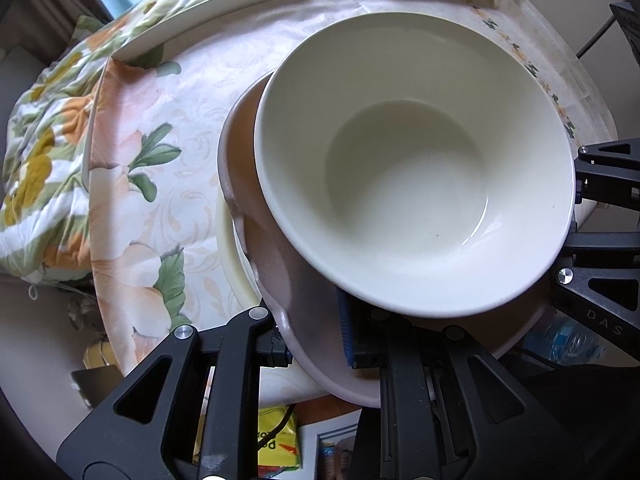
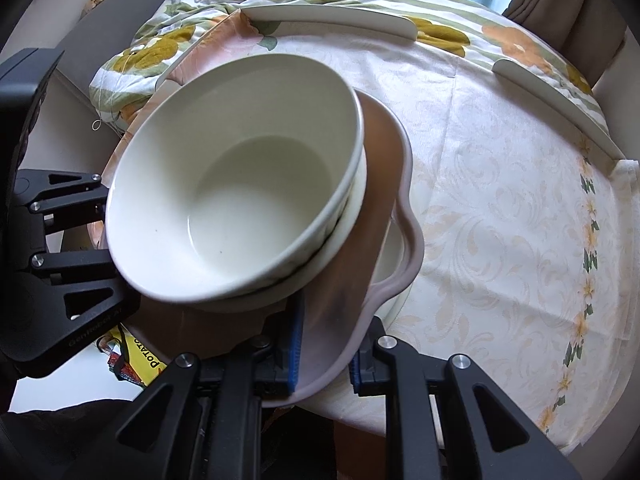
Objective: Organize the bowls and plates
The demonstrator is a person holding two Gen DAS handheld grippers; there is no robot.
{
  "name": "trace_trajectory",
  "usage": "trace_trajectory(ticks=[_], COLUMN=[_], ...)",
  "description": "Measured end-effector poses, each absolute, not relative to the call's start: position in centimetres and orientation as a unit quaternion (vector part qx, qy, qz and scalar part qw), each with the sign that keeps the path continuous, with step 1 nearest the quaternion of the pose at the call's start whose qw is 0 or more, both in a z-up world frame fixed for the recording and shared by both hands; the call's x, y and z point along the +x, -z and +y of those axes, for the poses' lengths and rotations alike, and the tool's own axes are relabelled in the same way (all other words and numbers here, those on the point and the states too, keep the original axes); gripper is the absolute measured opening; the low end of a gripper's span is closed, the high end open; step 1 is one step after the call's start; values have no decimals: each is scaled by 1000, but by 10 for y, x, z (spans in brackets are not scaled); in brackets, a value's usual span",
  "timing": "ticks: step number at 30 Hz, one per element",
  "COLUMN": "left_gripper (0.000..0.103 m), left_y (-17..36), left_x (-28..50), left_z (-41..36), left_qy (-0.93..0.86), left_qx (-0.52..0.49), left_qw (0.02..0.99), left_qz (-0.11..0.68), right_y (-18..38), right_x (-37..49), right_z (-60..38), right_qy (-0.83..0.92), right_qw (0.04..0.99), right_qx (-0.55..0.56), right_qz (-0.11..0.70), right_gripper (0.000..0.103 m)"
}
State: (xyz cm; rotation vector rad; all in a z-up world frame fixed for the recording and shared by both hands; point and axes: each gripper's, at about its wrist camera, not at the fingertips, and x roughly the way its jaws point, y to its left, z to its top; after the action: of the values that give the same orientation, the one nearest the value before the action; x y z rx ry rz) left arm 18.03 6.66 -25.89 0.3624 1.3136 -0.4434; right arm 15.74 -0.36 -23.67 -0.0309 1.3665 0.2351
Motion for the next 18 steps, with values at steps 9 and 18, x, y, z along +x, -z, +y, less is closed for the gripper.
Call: trace_trajectory(ticks=[9,18], left_gripper=[15,16], left_y=[259,256], left_x=[188,190], left_z=[64,62], left_qy=[208,222], left_qx=[174,183], left_qw=[726,702], left_qz=[632,652], right_y=[237,226], right_x=[158,150], right_z=[-3,-9], right_qy=[-120,-130], right_qw=[755,745], right_qx=[1,19], right_qz=[645,654], right_gripper=[27,57])
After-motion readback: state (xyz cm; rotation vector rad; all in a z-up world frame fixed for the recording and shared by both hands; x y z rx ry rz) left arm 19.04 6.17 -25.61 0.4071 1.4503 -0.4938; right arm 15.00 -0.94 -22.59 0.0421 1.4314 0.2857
